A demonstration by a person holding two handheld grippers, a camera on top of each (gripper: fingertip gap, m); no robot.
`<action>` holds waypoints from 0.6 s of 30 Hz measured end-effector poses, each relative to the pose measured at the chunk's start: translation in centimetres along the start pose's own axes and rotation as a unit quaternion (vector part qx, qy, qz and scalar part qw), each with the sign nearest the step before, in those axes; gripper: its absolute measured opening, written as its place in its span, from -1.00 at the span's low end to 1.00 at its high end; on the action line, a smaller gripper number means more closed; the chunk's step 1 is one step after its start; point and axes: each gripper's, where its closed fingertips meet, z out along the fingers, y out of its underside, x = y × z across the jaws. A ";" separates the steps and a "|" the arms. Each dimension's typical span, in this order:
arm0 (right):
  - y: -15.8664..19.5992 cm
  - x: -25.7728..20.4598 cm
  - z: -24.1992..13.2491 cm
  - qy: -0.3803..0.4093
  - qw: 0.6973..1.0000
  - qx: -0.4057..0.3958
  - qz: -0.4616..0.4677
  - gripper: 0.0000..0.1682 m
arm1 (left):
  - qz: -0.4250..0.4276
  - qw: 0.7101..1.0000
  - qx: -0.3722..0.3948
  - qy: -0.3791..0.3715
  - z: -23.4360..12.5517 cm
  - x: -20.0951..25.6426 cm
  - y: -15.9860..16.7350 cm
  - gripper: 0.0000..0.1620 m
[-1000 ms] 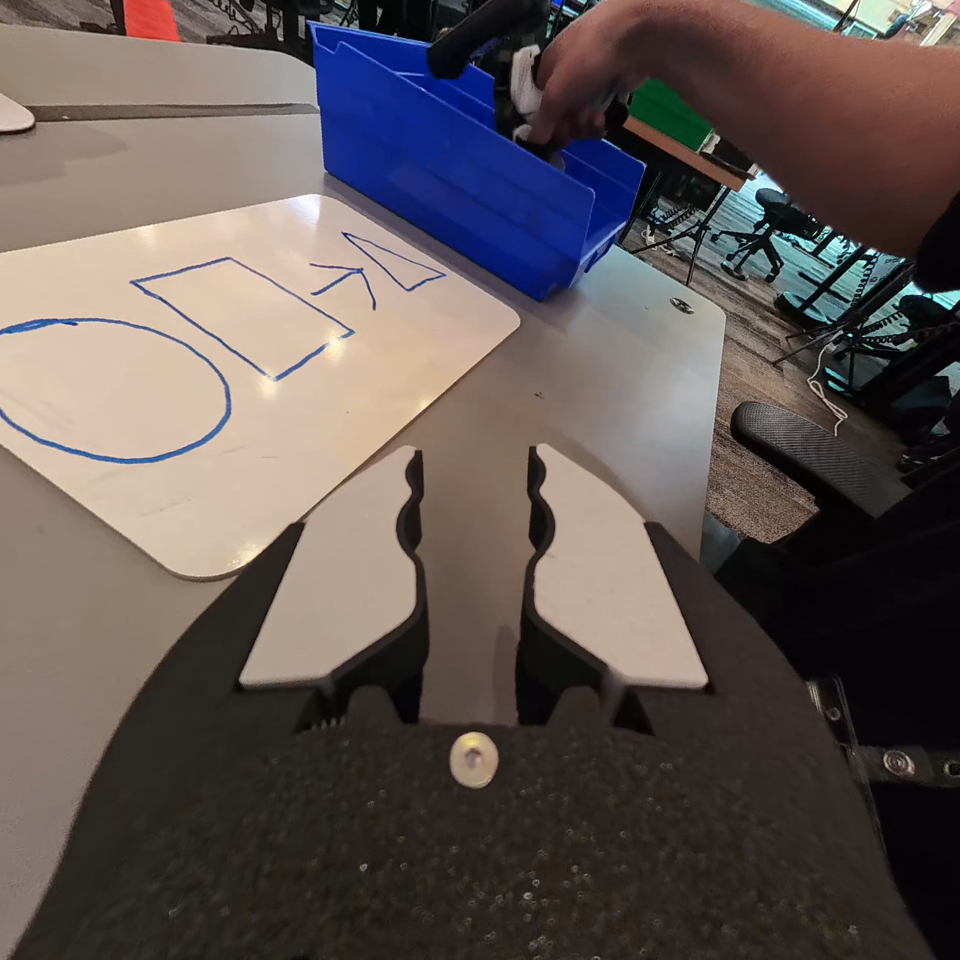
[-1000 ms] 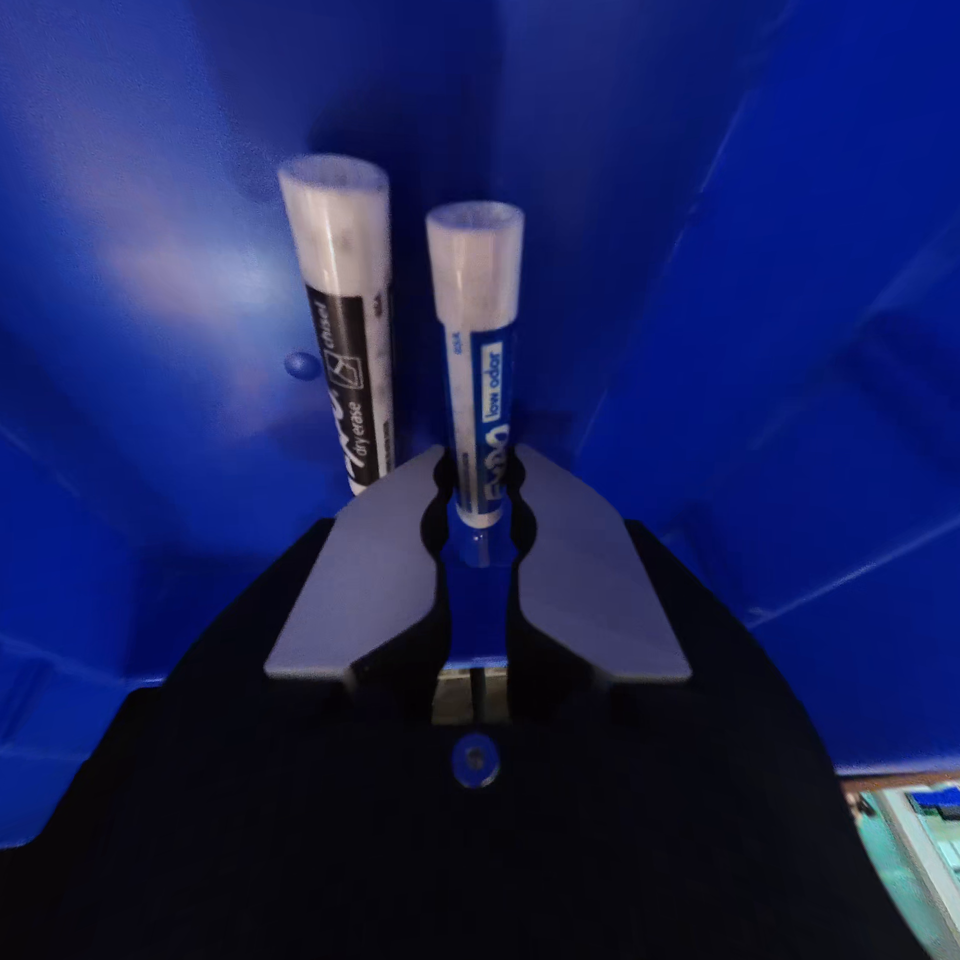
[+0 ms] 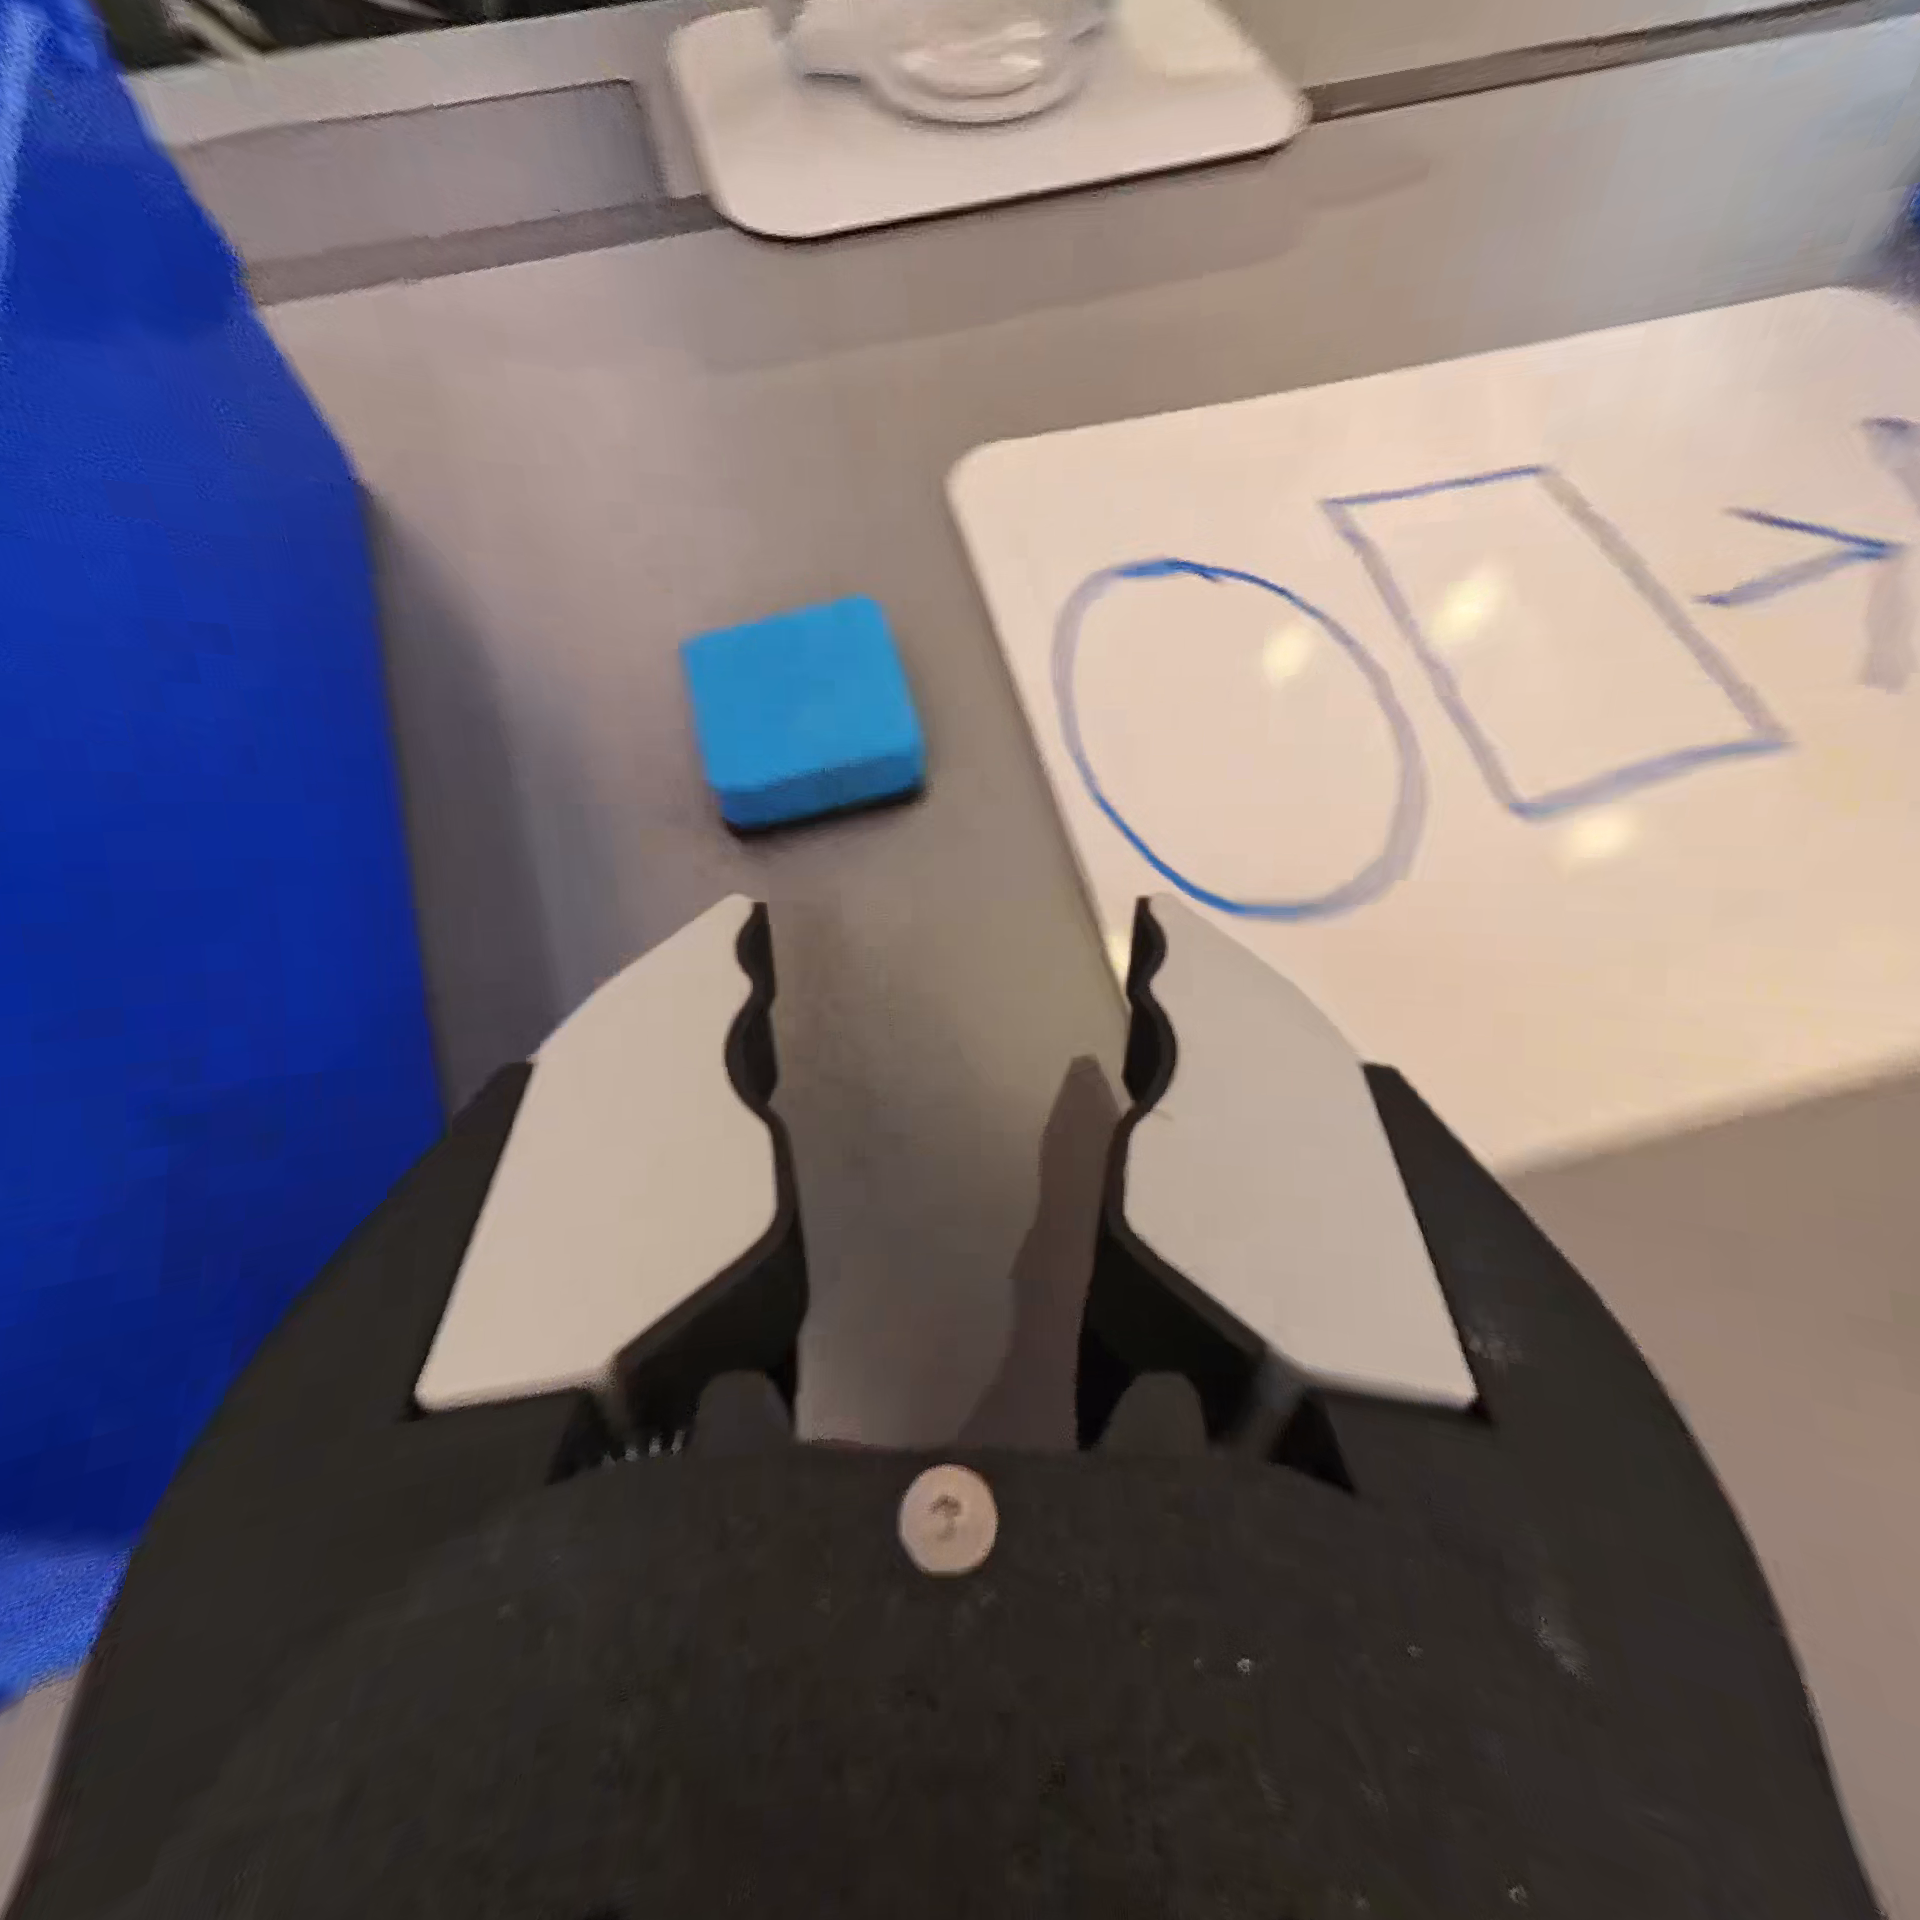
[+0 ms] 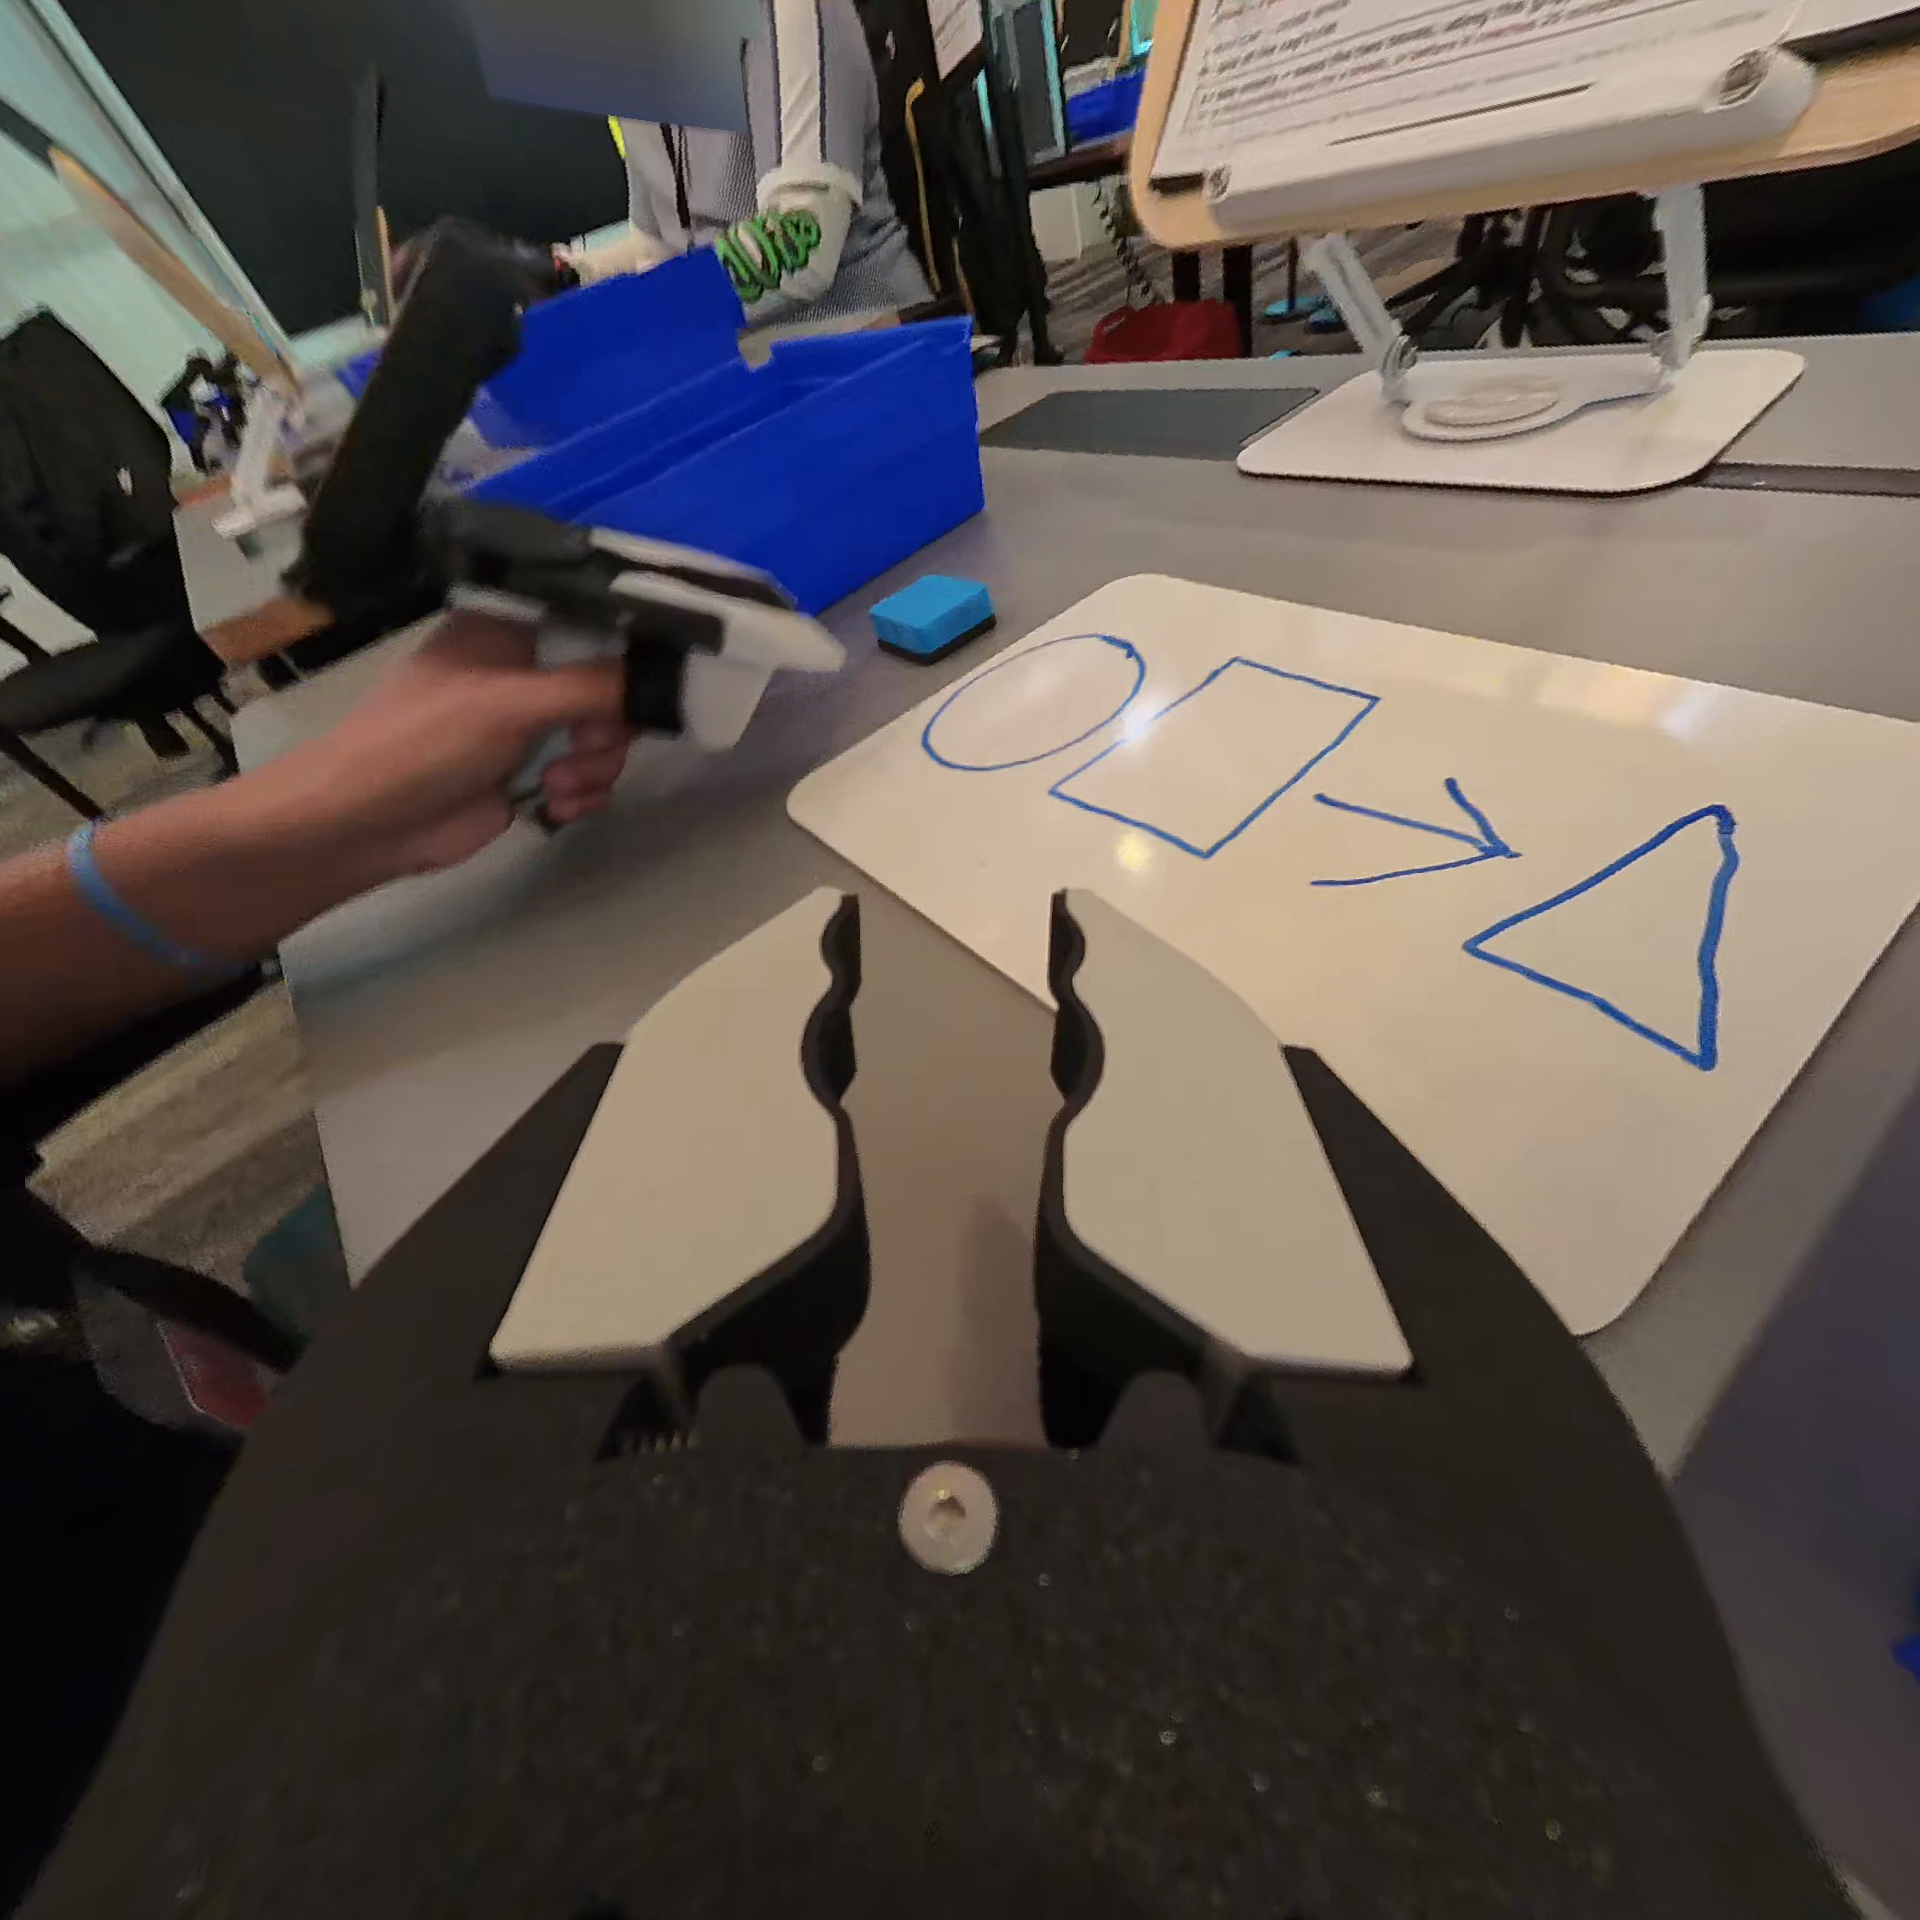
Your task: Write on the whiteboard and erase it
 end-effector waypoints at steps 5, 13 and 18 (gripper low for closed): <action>0.9 -1.1 0.5 -0.013 0.998 -0.024 -0.048 -0.63 | -0.011 0.997 -0.058 -0.057 5.4 -3.8 -1.9 0.00; 1.1 -1.0 0.2 -0.018 0.999 -0.025 -0.026 -0.64 | 0.002 0.995 -0.048 0.090 6.4 1.3 -4.5 -0.34; 0.8 -0.3 -0.1 -0.012 1.000 -0.015 0.000 -0.63 | 0.167 0.953 -0.077 0.239 5.6 9.8 -2.6 -0.34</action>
